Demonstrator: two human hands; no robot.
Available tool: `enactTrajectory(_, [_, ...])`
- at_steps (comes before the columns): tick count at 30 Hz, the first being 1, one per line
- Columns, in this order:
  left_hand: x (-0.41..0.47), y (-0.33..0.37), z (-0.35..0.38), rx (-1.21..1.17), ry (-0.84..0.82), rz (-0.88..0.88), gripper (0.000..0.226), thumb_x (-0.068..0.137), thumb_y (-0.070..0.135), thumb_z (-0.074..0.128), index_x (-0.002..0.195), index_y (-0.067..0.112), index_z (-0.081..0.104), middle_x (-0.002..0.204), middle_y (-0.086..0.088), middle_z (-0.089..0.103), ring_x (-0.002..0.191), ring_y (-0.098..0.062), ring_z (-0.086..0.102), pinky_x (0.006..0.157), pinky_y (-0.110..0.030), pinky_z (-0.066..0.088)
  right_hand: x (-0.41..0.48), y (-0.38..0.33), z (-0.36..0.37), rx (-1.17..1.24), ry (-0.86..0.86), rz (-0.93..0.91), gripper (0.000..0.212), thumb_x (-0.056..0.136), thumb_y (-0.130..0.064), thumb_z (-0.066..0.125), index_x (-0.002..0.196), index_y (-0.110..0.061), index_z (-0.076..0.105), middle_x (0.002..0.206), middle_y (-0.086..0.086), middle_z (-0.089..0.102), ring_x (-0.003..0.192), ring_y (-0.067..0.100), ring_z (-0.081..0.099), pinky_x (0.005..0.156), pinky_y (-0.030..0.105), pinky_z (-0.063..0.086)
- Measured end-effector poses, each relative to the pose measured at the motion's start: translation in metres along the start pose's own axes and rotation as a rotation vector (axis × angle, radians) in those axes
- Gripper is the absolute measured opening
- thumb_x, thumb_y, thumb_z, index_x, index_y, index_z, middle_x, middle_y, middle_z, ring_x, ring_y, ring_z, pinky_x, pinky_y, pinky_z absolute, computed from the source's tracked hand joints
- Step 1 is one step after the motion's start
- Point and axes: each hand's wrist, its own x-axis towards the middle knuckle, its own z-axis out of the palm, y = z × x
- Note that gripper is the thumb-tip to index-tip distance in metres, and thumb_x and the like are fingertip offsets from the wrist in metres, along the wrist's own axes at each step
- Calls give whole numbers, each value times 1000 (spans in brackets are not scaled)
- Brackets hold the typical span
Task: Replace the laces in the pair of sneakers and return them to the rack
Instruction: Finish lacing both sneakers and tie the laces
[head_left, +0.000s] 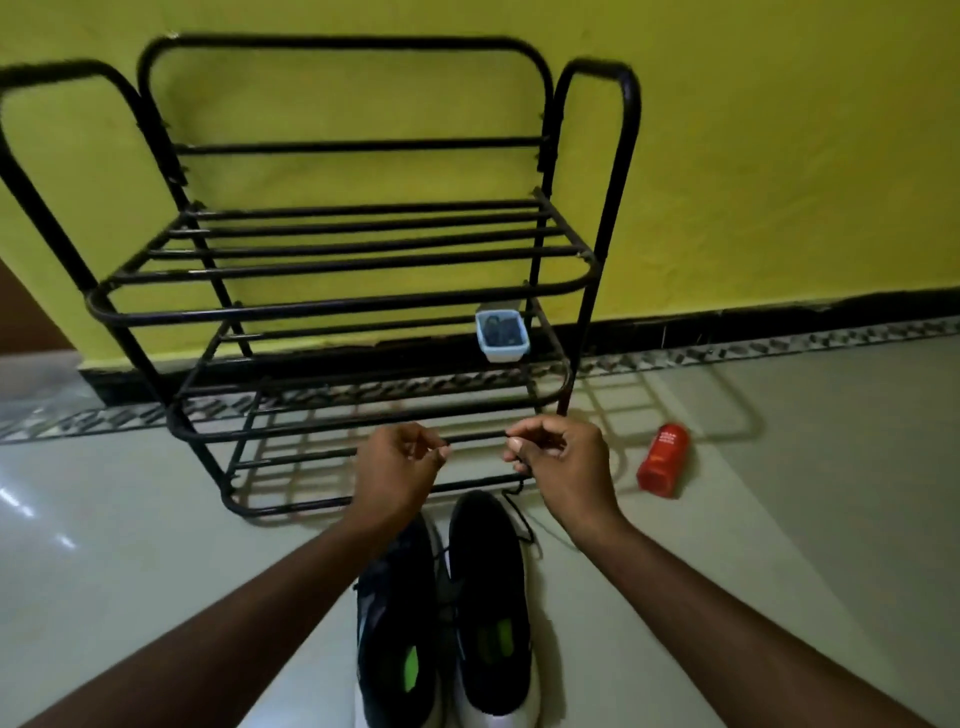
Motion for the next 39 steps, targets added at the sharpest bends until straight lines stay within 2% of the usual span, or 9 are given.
enactTrajectory(4, [1, -39, 26, 129, -100, -60, 2, 87, 17, 77, 86, 18, 77, 77, 9, 68, 72, -2, 59, 58, -8, 39, -6, 47, 3, -55, -48, 89, 21, 88, 5, 69, 82, -15, 75, 72, 6, 74, 73, 19, 73, 73, 34, 62])
enactTrajectory(6, [-2, -49, 35, 172, -131, -92, 16, 87, 12, 74, 101, 18, 75, 80, 6, 70, 70, 1, 58, 55, -2, 37, -11, 62, 6, -85, -77, 134, 22, 89, 5, 67, 83, -14, 76, 70, 3, 73, 70, 17, 73, 68, 30, 60])
enactTrajectory(11, [-35, -47, 40, 225, -282, -46, 22, 75, 10, 68, 92, 24, 70, 79, 9, 69, 71, -2, 63, 58, -10, 45, -20, 85, 13, -157, -100, 191, 18, 85, 3, 72, 85, -14, 78, 73, -2, 74, 68, 10, 72, 69, 24, 58])
enactTrajectory(15, [-60, -47, 46, 375, -455, 99, 48, 68, 49, 56, 110, 28, 63, 94, 7, 60, 87, -10, 62, 77, -26, 55, -23, 92, 21, -307, -161, 125, 17, 79, -7, 82, 82, -24, 79, 75, -10, 74, 70, -1, 68, 68, 10, 51])
enactTrajectory(22, [-51, -50, 61, 539, -319, 3, 22, 71, 35, 52, 81, 19, 63, 74, -1, 63, 65, -22, 64, 55, -32, 53, -27, 98, 28, -425, -247, 50, 25, 78, -5, 79, 98, -18, 75, 73, -11, 72, 74, -4, 68, 75, 3, 47])
enactTrajectory(25, [-46, -54, 59, 520, -229, -91, 21, 75, 39, 63, 86, 23, 69, 75, 3, 67, 67, -18, 67, 58, -34, 59, -29, 99, 28, -488, -310, -2, 26, 81, -8, 77, 102, -21, 69, 77, -10, 73, 78, -1, 67, 77, 4, 46])
enactTrajectory(30, [-38, -56, 58, 459, -239, -151, 10, 83, 29, 71, 83, 20, 70, 76, 2, 67, 72, -17, 67, 61, -29, 50, -23, 92, 32, -620, -481, -130, 26, 81, -5, 67, 99, -23, 60, 80, -6, 69, 79, 11, 64, 77, 30, 56])
enactTrajectory(34, [-36, -62, 61, 432, -246, -186, 12, 84, 22, 67, 94, 17, 74, 87, -2, 71, 79, -19, 68, 66, -30, 52, -22, 88, 33, -639, -505, -148, 32, 79, -2, 62, 101, -23, 52, 79, -5, 65, 76, 12, 61, 74, 31, 55])
enactTrajectory(39, [-36, -64, 58, 393, -259, -143, 13, 89, 21, 70, 99, 21, 78, 90, 3, 75, 70, -6, 61, 57, -16, 43, -20, 88, 35, -528, -477, -48, 42, 83, -4, 69, 104, -31, 45, 81, -6, 71, 73, 4, 63, 68, 23, 53])
